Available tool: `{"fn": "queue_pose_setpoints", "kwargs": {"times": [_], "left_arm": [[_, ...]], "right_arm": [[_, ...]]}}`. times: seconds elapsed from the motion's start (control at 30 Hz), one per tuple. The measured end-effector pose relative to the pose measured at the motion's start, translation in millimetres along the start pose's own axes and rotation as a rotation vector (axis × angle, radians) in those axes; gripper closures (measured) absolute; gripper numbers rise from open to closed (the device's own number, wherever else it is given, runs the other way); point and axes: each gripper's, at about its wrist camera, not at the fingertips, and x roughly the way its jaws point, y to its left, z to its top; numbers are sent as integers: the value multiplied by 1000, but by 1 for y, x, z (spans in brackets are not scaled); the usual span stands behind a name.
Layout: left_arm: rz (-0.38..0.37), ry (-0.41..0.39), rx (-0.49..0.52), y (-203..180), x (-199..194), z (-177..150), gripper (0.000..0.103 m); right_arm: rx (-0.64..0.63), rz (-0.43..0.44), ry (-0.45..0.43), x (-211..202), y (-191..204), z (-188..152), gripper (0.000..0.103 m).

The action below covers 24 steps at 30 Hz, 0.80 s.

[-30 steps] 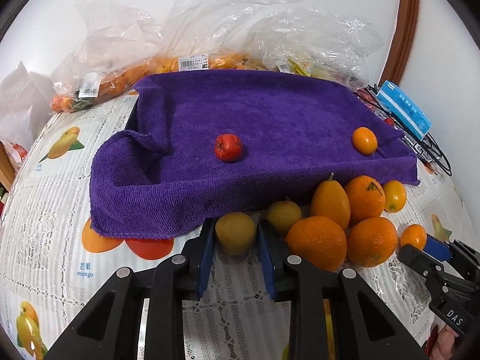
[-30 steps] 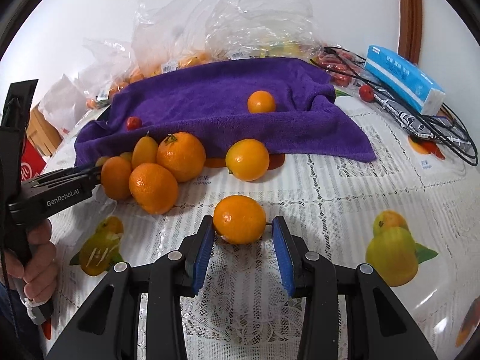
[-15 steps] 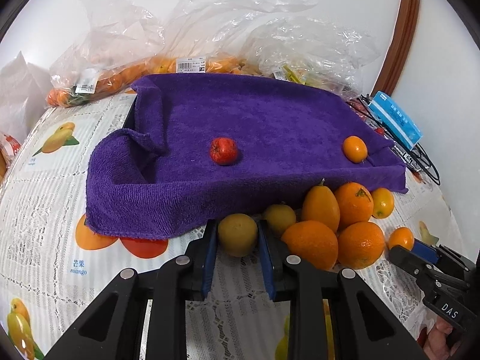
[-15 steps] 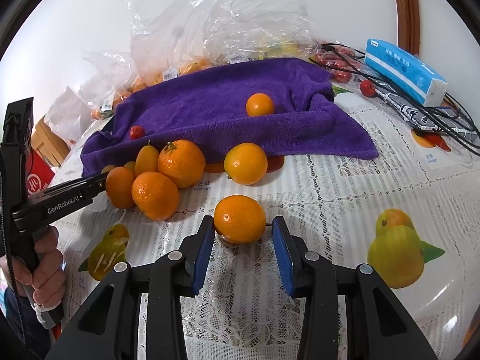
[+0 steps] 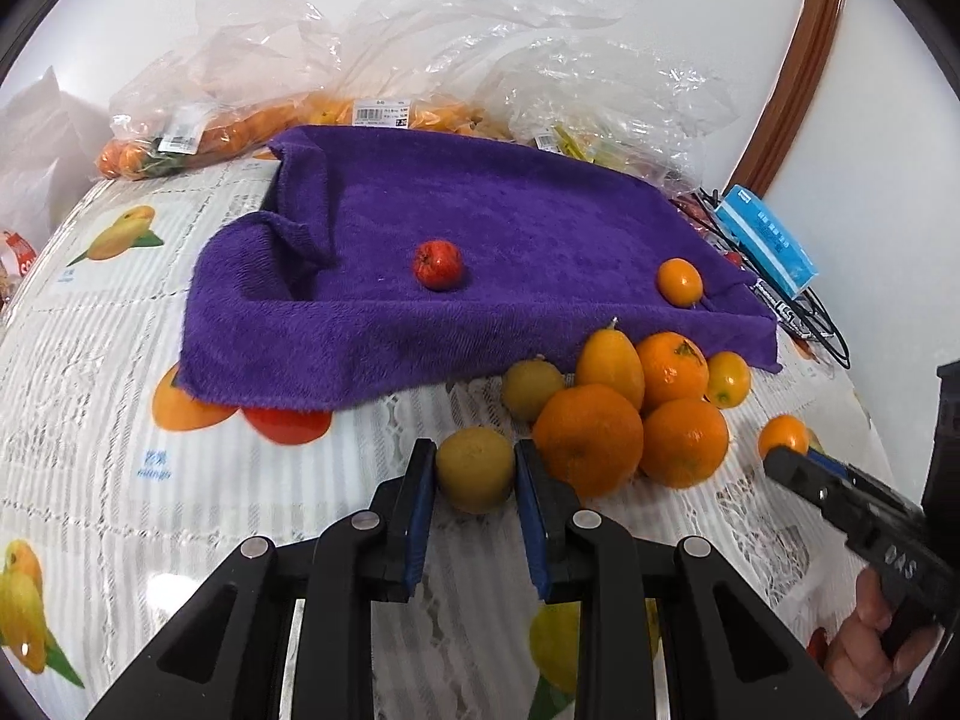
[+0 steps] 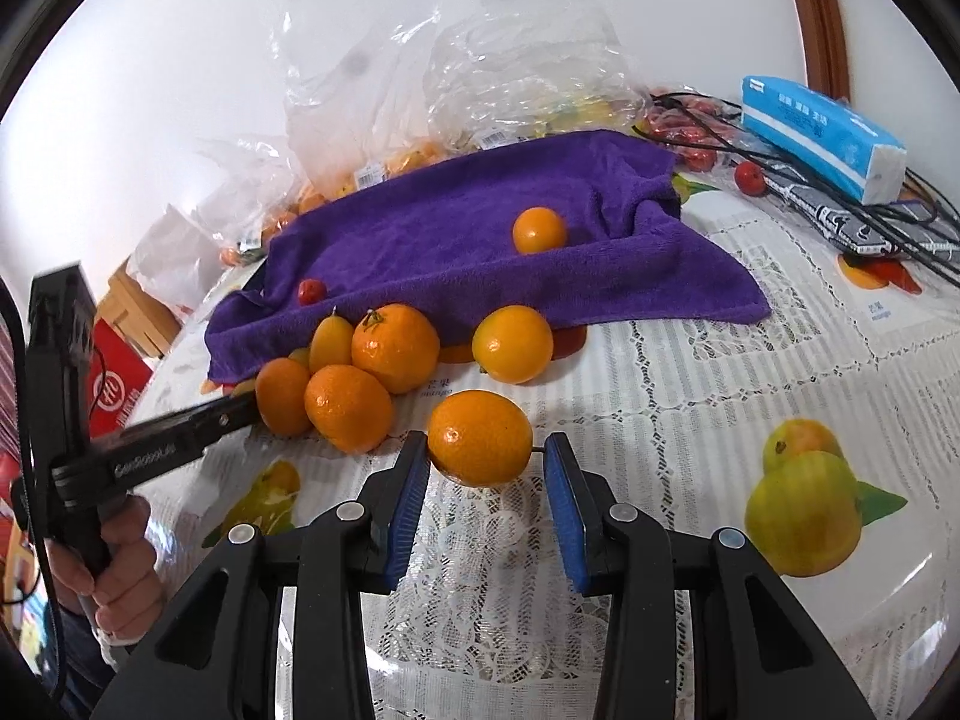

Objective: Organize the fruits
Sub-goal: 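Close the right gripper on the orange while the left gripper closes on the pale yellow fruit, then lift both held fruits and carry them over the purple towel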

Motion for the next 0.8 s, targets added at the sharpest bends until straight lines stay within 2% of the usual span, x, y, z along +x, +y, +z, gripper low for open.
{"fn": "queue_pose_setpoints", "kwargs": {"times": [0.17,0.4,0.6,0.8], "left_arm": [[23,-41,9,0,-17,1,78],[27,-131,15,-5,-40,30,78],[40,-179,-13,-4,-35,67,78],[50,-205,-45,-1,-13,95,78]], "right_arm": [[-4,-16,-37,-11,0,7,64],[-70,-40,-129,-34,12,39,64],[-97,-39,-200,-40,19,79,64],[-96,-33,-233,-27,23,114,64]]}}
